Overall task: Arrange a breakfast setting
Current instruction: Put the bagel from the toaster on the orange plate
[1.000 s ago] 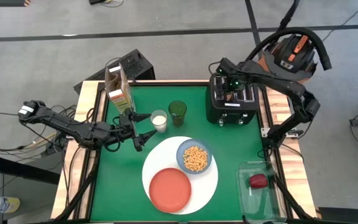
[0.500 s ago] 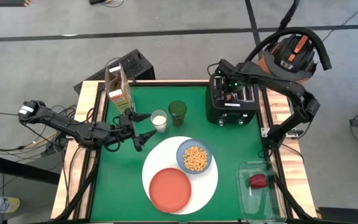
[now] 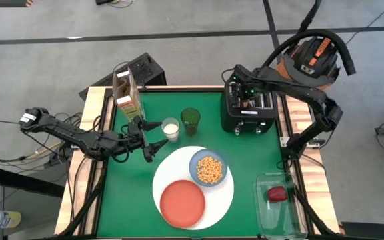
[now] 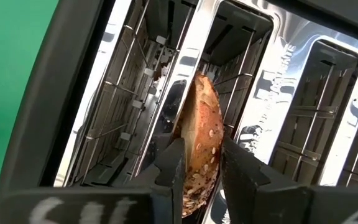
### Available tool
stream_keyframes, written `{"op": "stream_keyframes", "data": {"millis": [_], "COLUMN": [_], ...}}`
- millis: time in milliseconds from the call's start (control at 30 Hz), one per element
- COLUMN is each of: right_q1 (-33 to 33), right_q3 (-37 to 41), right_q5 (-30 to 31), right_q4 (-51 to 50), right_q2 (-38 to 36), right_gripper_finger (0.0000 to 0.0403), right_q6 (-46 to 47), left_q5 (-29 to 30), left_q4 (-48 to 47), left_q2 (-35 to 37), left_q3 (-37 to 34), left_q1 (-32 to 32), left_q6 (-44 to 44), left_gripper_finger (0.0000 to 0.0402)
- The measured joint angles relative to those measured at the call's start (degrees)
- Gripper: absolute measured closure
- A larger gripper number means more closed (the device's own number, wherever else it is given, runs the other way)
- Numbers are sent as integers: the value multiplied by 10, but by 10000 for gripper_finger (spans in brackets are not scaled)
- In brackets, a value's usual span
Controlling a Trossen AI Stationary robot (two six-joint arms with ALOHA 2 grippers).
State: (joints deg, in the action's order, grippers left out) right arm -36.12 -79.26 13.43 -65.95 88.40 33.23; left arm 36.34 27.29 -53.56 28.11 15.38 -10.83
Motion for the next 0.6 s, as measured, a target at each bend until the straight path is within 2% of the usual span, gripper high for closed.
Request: {"op": "stream_keyframes", "data": {"millis": [600], "right_q1": [2], "right_q3": [-6], "right_q5": [4], "right_q4": [-27], "right_q2": [-9], "right_gripper_finger": [304], "right_q6": [0], "left_q5": [-1], "left_q4": [0], "left_q2": [0], "left_q3": [0], "left_q1": [0], "left_q6": [0], "left_gripper_finger": [23]}}
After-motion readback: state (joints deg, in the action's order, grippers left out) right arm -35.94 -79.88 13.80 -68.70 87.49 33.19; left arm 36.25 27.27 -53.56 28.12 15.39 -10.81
